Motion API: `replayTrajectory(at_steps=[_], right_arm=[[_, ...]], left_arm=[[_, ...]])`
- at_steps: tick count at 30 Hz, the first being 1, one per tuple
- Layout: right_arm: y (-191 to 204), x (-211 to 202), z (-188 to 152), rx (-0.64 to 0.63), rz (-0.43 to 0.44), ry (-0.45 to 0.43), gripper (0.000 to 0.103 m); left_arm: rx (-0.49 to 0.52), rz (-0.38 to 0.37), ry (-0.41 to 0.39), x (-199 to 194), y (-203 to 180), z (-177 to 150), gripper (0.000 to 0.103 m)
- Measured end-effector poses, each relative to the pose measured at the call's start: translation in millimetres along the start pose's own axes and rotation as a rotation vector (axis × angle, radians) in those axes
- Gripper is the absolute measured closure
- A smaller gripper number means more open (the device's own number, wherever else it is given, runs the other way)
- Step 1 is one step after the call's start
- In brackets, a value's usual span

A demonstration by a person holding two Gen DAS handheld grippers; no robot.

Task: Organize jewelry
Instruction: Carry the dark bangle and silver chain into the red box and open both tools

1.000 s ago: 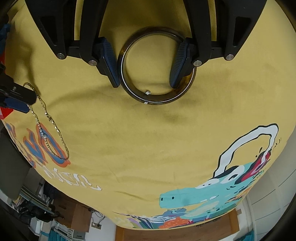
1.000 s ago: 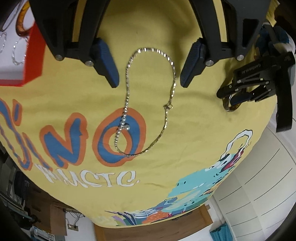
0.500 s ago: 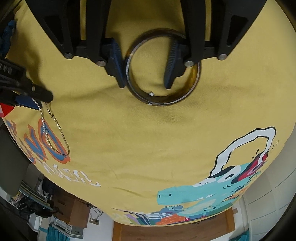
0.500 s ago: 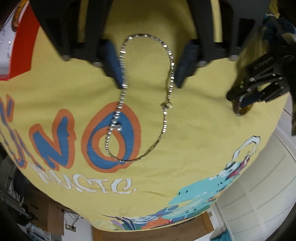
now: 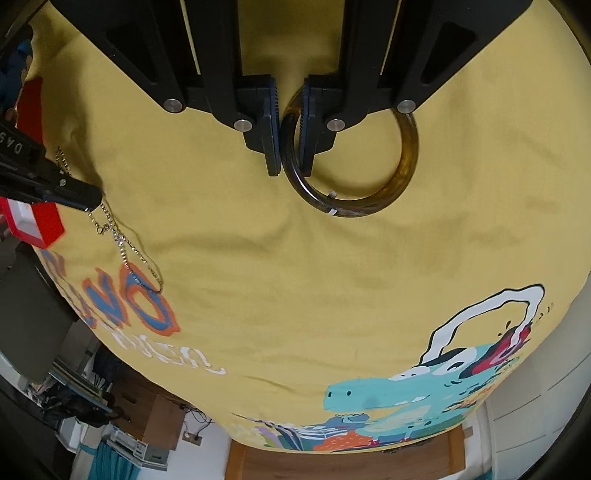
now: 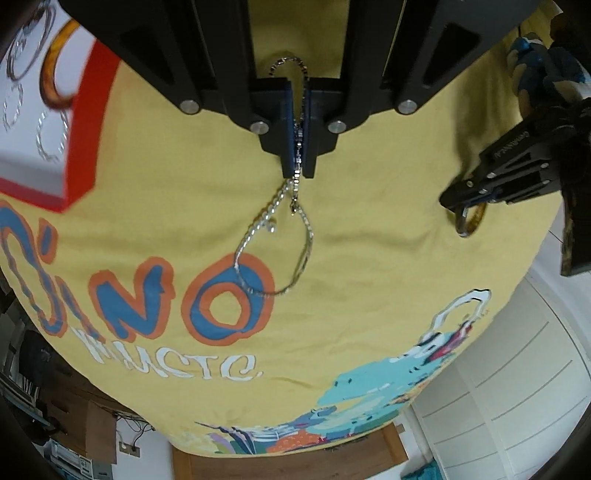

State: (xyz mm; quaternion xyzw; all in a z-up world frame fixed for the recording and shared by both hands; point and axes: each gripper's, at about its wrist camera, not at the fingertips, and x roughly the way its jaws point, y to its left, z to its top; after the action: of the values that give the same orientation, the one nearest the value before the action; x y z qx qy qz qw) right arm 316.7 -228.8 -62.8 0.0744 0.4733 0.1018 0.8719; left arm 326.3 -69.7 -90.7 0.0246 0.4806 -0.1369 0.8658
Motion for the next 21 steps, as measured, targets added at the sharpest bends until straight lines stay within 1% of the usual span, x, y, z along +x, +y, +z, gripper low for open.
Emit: replayTrajectory(at_steps=[11, 21], right_arm=[[17.2, -80.7, -32.5, 0.006, 0.047, -0.08, 0.101], [27.9, -148.2, -63.0, 0.005, 0.044, -0.141, 0.101]], left_arm=[[0.015, -0.021, -0.037, -62.6, -34.5, -33.4, 0.095], [0.037, -0.029, -0.101, -128.4, -63.3, -58.0, 0.095]])
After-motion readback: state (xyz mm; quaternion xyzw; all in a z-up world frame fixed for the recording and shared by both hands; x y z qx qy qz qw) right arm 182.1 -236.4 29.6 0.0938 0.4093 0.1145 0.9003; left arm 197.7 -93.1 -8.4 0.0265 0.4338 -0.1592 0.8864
